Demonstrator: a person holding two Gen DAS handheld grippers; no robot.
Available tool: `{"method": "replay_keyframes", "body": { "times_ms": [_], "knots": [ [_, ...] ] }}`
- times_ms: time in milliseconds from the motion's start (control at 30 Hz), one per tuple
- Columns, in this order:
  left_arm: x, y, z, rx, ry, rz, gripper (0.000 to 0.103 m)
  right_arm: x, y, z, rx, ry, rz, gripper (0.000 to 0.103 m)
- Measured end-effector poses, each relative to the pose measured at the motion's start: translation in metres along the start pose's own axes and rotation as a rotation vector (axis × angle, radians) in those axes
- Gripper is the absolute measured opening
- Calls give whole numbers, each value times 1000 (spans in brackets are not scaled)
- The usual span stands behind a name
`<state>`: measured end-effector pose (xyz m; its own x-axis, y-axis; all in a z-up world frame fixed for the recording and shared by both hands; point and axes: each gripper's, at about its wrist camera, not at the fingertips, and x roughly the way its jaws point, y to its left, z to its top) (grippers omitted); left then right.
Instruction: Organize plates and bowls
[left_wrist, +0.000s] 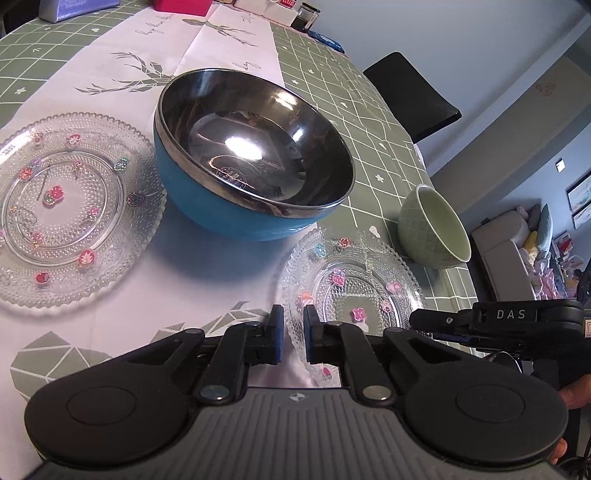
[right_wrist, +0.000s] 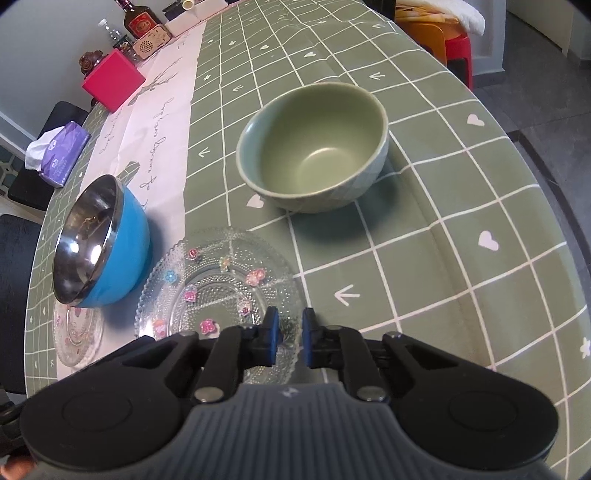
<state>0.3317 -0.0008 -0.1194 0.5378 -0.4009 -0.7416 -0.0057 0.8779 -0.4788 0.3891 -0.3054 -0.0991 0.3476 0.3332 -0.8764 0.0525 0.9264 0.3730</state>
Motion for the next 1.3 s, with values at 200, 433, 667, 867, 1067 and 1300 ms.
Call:
{"method": "replay_keyframes", "body": {
  "times_ms": [200, 433, 667, 867, 1067, 1300],
  "knots": [
    [-3, -5, -2, 5, -12, 19, 12, -4, 5, -1, -29, -22, -10, 10],
    [-20, -6, -5, 2, -37, 20, 12, -13, 14, -2, -58, -48, -2, 10],
    [-45, -3, -10, -24, -50, 15, 12, -23, 30, -8, -113, -59, -1, 9],
    [-61, 0, -16, -45, -59, 20, 12, -31, 41, -15, -152, -67, 8, 9],
    [-77, 5, -25, -75, -74, 44, 12, -40, 56, -28, -200, -69, 22, 9],
    [-114, 11, -33, -72, -115, 56, 12, -54, 74, -47, -237, -83, 68, 9]
  ]
}}
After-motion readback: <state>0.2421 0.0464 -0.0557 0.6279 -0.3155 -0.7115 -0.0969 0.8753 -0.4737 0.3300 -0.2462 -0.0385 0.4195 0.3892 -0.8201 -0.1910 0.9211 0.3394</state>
